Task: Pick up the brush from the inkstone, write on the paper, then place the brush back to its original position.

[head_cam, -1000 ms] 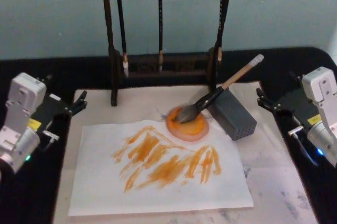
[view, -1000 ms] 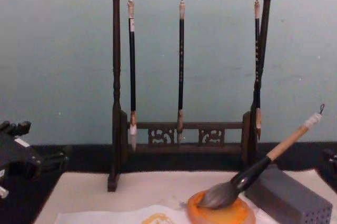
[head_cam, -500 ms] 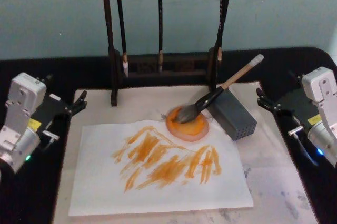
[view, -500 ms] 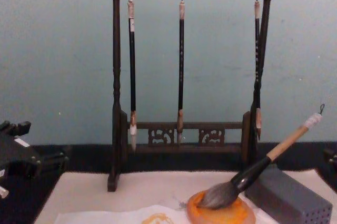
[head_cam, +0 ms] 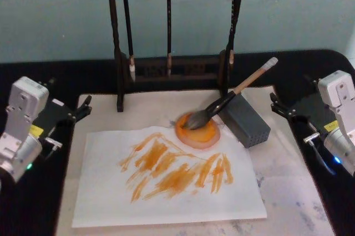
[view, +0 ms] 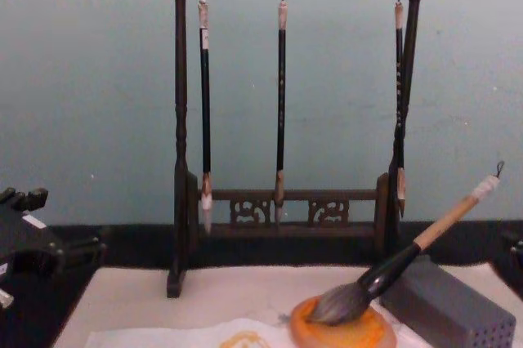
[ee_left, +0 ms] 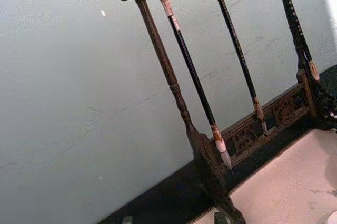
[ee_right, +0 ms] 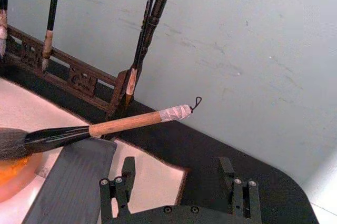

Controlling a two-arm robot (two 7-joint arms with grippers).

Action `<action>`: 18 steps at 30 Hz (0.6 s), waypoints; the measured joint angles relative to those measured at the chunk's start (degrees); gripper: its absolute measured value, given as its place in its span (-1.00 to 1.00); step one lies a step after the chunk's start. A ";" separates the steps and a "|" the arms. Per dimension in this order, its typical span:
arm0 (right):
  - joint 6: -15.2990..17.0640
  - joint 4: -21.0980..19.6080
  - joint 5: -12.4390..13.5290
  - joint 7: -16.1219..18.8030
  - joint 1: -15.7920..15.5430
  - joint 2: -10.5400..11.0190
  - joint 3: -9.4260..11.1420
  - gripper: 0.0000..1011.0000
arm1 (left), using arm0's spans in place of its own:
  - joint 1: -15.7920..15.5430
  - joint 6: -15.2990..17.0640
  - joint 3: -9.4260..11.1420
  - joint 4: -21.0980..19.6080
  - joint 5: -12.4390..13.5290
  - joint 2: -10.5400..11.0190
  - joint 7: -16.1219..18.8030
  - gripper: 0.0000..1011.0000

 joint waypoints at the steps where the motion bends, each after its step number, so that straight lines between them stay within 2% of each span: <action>1: 0.00 0.00 0.00 0.00 0.00 0.00 0.00 0.98 | 0.00 0.00 0.00 0.00 0.00 0.00 0.00 0.98; 18: 0.00 0.00 0.00 0.00 0.00 0.00 0.00 0.98 | 0.00 0.00 0.00 0.00 0.00 0.00 0.00 0.98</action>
